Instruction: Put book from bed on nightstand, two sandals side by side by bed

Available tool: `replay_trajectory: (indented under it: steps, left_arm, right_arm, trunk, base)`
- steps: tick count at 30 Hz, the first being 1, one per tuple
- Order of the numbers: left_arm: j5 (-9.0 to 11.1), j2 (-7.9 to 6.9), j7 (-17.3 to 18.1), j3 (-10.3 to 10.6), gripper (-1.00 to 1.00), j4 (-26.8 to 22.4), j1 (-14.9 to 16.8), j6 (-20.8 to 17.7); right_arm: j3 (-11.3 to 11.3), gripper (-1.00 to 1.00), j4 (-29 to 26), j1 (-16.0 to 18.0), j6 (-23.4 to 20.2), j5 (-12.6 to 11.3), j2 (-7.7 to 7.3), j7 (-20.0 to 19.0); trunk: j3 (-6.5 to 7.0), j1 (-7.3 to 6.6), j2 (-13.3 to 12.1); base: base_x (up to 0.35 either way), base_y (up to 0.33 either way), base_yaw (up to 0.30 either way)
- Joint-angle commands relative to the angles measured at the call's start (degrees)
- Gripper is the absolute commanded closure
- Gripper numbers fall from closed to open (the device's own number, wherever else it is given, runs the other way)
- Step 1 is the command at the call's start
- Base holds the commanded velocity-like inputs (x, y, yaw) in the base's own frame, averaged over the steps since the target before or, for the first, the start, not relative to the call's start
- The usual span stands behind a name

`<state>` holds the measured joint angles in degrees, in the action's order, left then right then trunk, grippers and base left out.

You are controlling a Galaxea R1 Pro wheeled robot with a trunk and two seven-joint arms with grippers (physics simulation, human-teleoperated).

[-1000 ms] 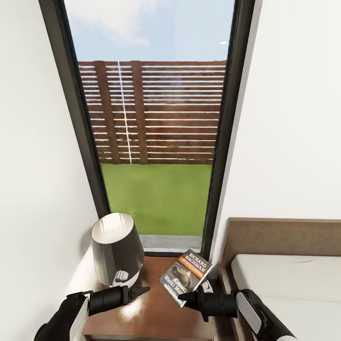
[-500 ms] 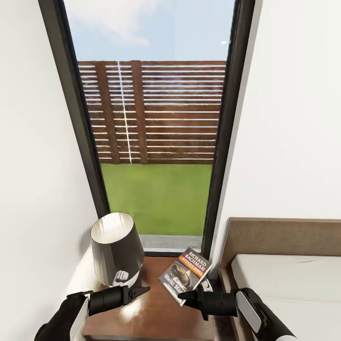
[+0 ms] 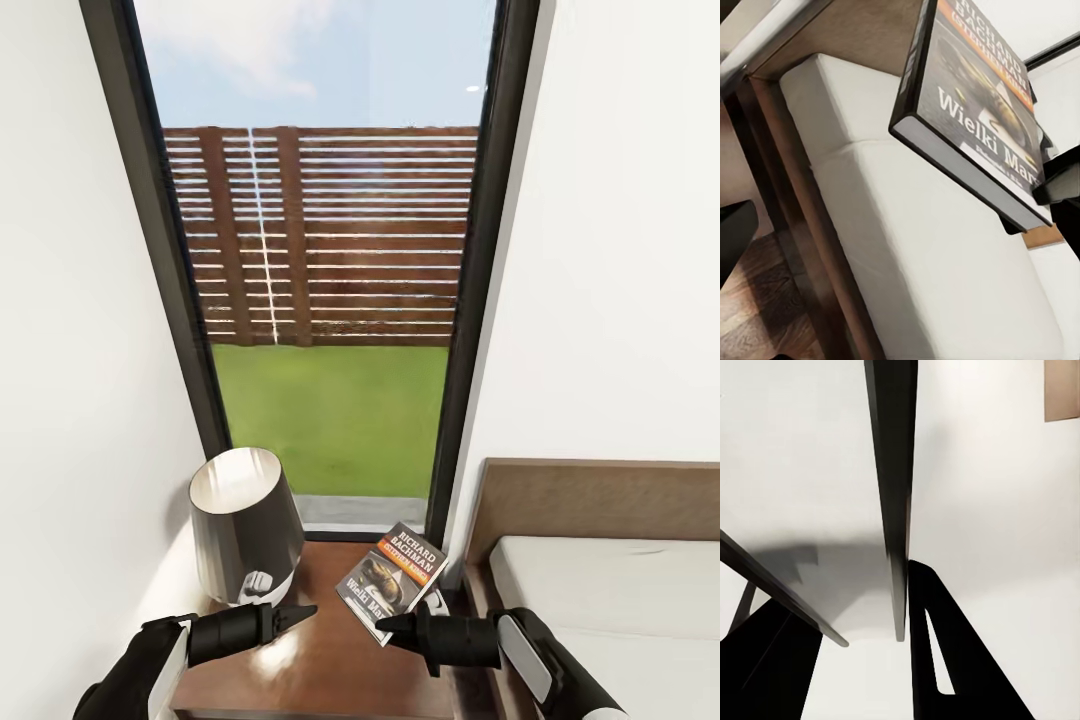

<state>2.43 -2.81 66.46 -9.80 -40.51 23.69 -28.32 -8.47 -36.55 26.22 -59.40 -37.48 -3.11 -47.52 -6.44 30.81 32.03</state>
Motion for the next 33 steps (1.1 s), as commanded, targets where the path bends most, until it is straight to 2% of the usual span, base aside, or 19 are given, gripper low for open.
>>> replay_trajectory:
  steps: [1, 33]
  left_arm:
    - [0.21, 0.0, 0.12, -0.04, -1.0, -0.01, 0.04, -0.6]
    - [0.21, 0.09, 0.08, 0.17, -1.0, 0.04, 0.04, -0.6]
  right_arm:
    - [-0.16, 1.0, -0.01, 0.06, -0.1, 0.04, -0.05, -0.29]
    - [-0.27, 1.0, -0.07, 0.06, 0.05, -0.2, 0.04, -0.38]
  trunk:
    - [-0.29, 0.25, 0.52]
    - [-6.04, 7.28, 13.35]
  base:
    - [0.0, 0.0, 0.0]
    - [0.0, 0.0, 0.0]
